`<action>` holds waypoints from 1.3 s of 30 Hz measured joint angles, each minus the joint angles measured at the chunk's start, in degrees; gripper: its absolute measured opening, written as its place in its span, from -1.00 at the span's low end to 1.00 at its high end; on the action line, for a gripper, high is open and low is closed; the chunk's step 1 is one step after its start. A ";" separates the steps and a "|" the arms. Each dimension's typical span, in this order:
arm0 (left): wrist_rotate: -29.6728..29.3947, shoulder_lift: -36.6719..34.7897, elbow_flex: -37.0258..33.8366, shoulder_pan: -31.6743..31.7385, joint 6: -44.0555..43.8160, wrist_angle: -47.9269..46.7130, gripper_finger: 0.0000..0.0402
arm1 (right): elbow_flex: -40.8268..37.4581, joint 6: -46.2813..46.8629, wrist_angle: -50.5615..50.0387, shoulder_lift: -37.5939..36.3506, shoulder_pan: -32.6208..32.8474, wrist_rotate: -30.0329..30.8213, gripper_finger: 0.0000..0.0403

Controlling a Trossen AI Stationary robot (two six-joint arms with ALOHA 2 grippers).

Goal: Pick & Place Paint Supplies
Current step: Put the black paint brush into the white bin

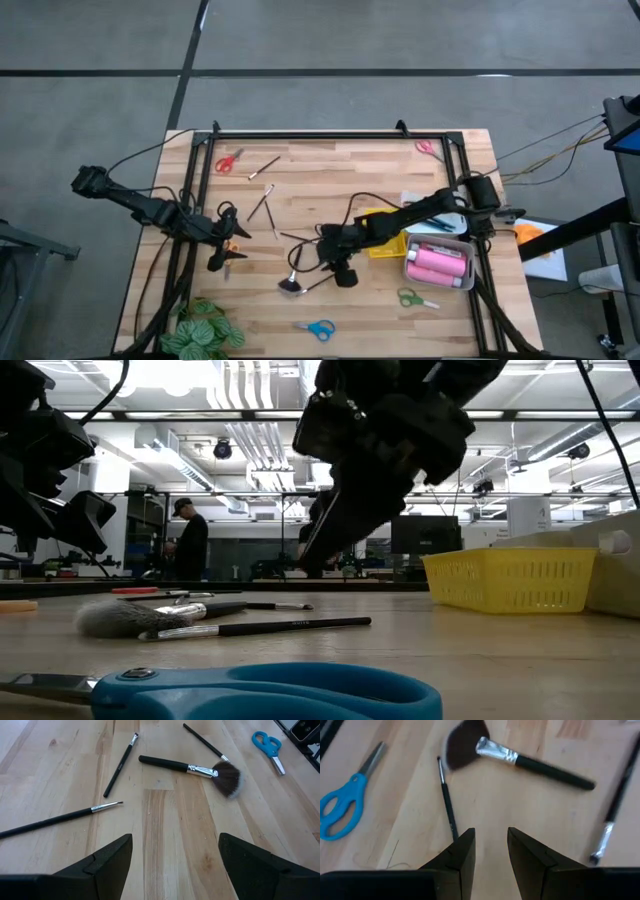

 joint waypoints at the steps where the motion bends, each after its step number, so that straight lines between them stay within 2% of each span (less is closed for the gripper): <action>1: 0.00 -0.01 0.00 -0.01 0.00 -0.01 0.49 | 0.18 0.45 -0.01 0.54 0.21 -0.03 -0.44; 23: 0.00 -0.02 0.00 -0.01 0.00 -0.03 0.49 | 0.22 7.52 0.22 3.19 5.26 2.06 -0.44; 34: 0.00 -0.02 0.00 0.00 0.00 -0.03 0.49 | -1.10 1.65 0.14 3.19 4.87 3.27 -0.44; 39: 0.00 -0.02 0.00 0.00 0.00 -0.03 0.49 | -1.92 -5.73 -1.21 2.97 4.94 7.69 -0.44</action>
